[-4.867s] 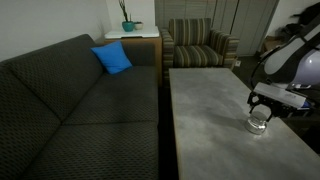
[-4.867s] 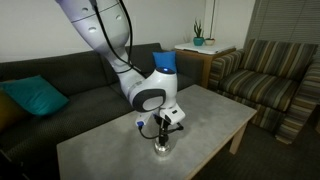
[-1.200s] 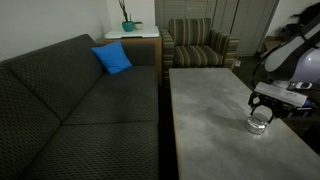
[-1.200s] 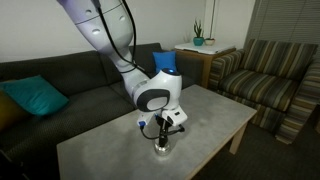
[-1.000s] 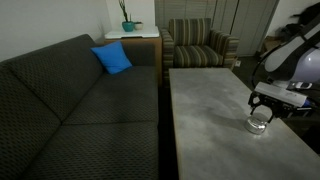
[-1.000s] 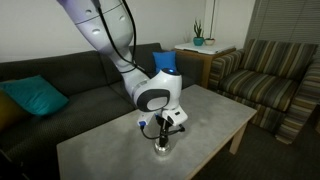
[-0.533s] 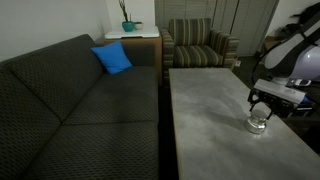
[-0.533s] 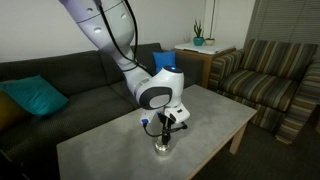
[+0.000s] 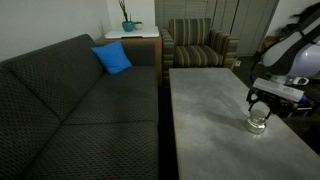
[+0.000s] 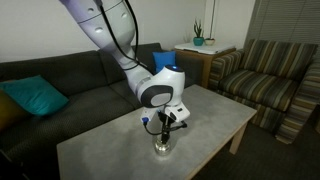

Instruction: Use the silver lid to cover the silver tin

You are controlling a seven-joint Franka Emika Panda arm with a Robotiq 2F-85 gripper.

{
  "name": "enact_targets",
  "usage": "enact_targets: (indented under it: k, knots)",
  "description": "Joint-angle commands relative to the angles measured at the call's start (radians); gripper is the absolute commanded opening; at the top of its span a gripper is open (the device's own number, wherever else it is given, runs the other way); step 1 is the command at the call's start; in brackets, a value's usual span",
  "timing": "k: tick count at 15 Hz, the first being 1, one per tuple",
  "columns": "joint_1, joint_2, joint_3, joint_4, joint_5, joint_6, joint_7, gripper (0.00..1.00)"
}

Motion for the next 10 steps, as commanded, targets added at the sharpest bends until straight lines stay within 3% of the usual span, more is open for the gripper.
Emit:
enact_targets:
  k: [1, 10]
  knots:
    - [-0.013, 0.000, 0.004, -0.006, 0.020, -0.012, -0.018, 0.44]
    - [-0.032, 0.033, 0.021, 0.029, 0.019, -0.027, -0.039, 0.44]
